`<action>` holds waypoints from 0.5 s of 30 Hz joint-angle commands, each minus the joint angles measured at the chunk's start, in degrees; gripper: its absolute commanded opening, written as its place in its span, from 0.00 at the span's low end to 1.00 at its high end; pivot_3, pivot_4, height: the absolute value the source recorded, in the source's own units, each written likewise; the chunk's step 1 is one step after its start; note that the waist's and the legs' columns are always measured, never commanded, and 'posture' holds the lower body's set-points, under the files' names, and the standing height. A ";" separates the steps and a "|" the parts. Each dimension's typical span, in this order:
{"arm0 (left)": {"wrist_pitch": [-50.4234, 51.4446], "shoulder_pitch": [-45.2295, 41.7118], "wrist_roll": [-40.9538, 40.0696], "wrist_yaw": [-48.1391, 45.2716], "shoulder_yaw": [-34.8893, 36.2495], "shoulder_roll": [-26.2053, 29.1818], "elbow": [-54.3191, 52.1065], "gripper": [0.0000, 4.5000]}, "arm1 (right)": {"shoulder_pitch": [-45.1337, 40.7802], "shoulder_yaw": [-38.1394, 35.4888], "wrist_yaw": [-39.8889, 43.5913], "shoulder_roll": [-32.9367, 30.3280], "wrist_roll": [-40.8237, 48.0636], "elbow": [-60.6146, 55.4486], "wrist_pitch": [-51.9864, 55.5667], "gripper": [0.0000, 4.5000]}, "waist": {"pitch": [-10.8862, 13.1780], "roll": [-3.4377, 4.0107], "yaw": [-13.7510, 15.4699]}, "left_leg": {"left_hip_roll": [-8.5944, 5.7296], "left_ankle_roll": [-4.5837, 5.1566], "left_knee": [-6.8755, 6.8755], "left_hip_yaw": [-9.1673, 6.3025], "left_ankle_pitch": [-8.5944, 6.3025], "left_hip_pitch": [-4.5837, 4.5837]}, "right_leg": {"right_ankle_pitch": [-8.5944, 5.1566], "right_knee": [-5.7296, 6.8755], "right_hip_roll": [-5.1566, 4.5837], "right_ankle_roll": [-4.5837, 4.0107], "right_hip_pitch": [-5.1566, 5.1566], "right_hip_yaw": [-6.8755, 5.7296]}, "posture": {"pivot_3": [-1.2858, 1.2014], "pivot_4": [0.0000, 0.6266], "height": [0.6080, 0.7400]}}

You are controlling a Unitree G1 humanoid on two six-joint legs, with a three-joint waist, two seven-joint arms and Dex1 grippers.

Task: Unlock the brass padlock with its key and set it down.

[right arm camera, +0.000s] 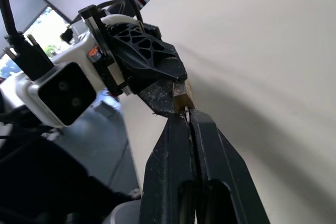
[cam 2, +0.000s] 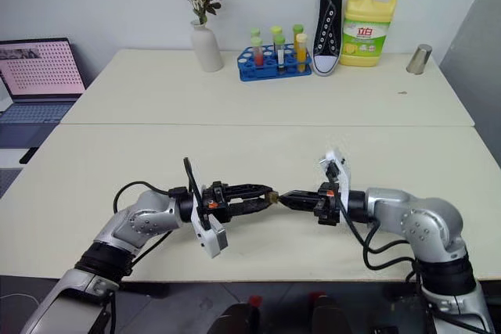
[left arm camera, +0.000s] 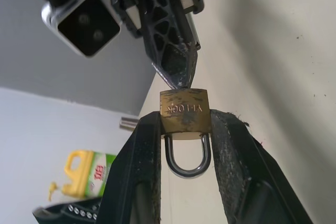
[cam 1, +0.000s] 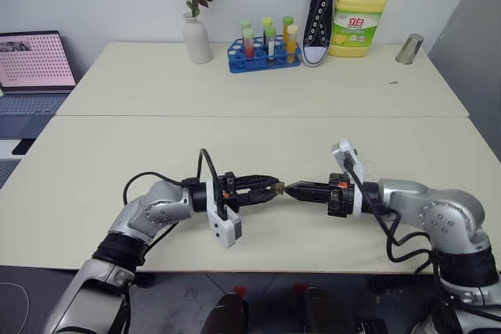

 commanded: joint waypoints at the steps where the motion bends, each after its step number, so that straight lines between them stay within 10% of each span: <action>1: -0.99 -0.80 2.22 1.74 -0.04 0.68 0.99 0.22 | -2.97 -3.02 -3.75 1.62 8.95 3.26 8.85 0.00 | 0.00 0.00 -0.08 | 0.00 0.00 0.00 0.02 0.00 -0.01 | 0.00 0.00 0.00 0.00 -0.01 0.02 | 0.52 0.24 1.00; 15: -0.70 -0.03 5.94 6.53 -0.10 0.90 0.58 0.22 | -10.45 -8.34 -15.86 7.92 16.57 14.41 20.02 0.00 | -0.01 0.02 -0.17 | -0.01 0.02 0.00 0.04 0.00 -0.03 | 0.00 0.12 -0.02 0.00 -0.08 0.05 | 0.52 0.24 1.00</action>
